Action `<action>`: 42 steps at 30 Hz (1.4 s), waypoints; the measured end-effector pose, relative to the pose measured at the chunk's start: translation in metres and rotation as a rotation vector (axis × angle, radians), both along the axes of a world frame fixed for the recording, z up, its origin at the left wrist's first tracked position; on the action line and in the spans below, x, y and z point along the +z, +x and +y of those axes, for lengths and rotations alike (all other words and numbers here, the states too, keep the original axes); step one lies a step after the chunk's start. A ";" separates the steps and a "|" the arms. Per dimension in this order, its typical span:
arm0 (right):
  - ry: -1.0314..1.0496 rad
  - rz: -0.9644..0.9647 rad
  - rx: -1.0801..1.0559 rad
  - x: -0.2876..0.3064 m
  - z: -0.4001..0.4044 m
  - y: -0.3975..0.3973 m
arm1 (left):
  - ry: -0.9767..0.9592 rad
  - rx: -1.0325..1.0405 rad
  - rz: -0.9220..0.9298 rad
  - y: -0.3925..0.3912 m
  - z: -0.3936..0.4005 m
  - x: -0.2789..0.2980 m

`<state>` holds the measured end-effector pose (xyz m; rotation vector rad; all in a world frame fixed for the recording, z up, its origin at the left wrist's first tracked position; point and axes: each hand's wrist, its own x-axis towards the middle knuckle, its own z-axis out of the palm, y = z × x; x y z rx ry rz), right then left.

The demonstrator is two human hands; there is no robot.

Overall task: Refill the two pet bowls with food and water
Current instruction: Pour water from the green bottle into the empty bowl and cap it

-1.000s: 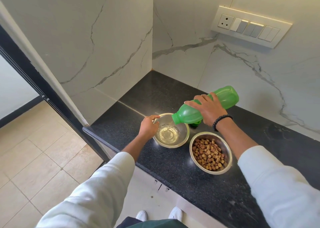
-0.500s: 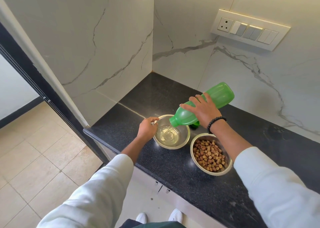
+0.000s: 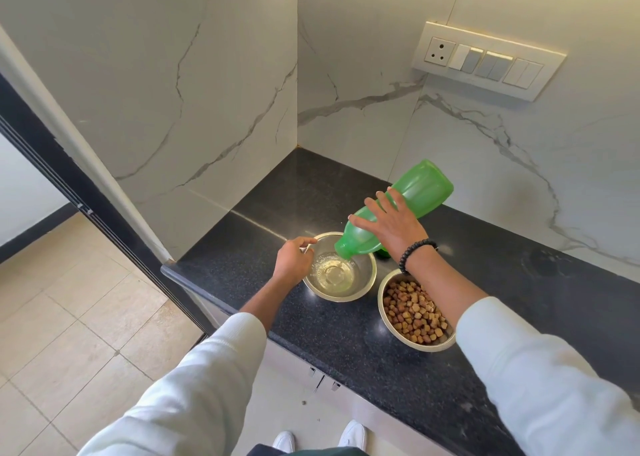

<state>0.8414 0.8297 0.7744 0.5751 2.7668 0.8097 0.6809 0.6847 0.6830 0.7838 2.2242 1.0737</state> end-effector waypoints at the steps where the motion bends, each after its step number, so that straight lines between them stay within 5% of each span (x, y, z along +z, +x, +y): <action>1: 0.006 -0.004 -0.001 -0.001 -0.001 0.000 | -0.002 0.001 0.001 0.000 0.000 0.000; 11: -0.040 0.073 -0.089 -0.003 -0.002 0.004 | 0.000 -0.002 -0.024 -0.003 0.000 -0.001; 19: -0.498 0.501 -0.391 -0.005 0.019 0.028 | 0.031 -0.045 -0.104 0.001 0.017 0.020; 23: -0.863 0.856 -0.534 0.004 0.037 0.030 | 0.156 -0.267 -0.272 0.021 0.041 0.057; 29: -1.176 1.117 -0.471 0.025 0.057 0.020 | 0.428 -0.370 -0.430 0.051 0.108 0.122; 36: -1.339 0.832 -0.381 0.005 0.097 0.028 | 0.470 -0.198 -0.132 0.023 0.139 0.125; 42: -1.072 0.365 -0.631 -0.078 0.093 0.016 | 0.431 -0.151 -0.113 0.004 0.148 0.117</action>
